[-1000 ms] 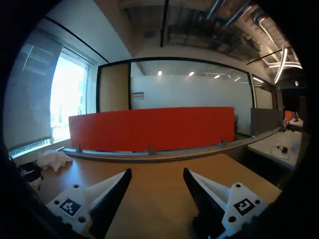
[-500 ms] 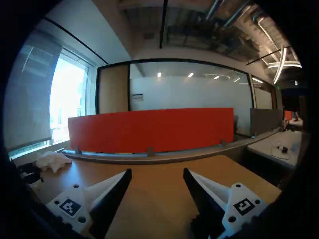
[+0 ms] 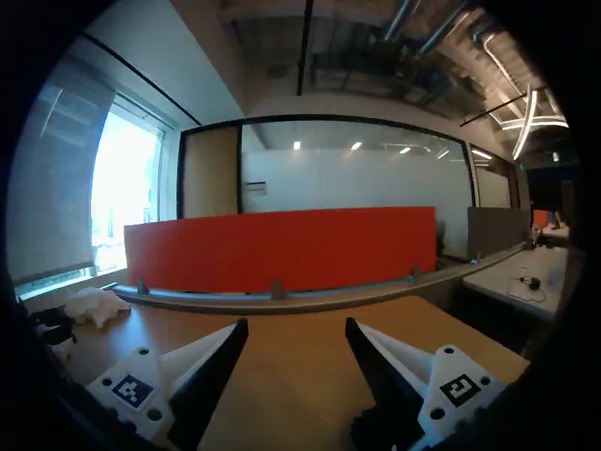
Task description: Fold towel
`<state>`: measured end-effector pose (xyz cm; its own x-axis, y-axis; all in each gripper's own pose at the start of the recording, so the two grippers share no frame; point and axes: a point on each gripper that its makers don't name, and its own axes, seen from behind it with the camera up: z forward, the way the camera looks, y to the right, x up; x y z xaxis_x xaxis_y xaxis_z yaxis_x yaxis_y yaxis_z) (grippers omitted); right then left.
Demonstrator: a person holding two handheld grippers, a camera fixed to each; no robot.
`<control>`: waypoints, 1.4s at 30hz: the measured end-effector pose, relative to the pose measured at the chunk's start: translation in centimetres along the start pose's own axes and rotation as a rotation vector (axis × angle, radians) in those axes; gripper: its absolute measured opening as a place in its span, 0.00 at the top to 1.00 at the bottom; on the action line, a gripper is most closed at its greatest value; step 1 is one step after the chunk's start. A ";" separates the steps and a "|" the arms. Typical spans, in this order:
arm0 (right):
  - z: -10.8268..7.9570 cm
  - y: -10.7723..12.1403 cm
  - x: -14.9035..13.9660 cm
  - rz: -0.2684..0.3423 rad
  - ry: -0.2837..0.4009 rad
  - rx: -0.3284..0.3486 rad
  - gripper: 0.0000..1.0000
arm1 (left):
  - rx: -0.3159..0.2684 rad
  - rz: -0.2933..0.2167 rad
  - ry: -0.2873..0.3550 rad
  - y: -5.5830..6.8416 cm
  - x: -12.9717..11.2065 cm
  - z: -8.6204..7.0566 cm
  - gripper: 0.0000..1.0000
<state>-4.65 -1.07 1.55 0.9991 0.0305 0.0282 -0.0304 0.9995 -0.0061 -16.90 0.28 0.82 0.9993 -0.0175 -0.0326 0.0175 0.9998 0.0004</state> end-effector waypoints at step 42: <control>-0.1 4.3 -9.5 0.063 0.044 0.017 0.00 | 0.000 0.000 0.001 0.0 -0.3 0.0 0.06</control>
<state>-14.25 2.91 1.11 0.9955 0.0934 -0.0158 -0.0932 0.9956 0.0108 -17.19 0.30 0.86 0.9993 -0.0174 -0.0333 0.0174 0.9998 0.0006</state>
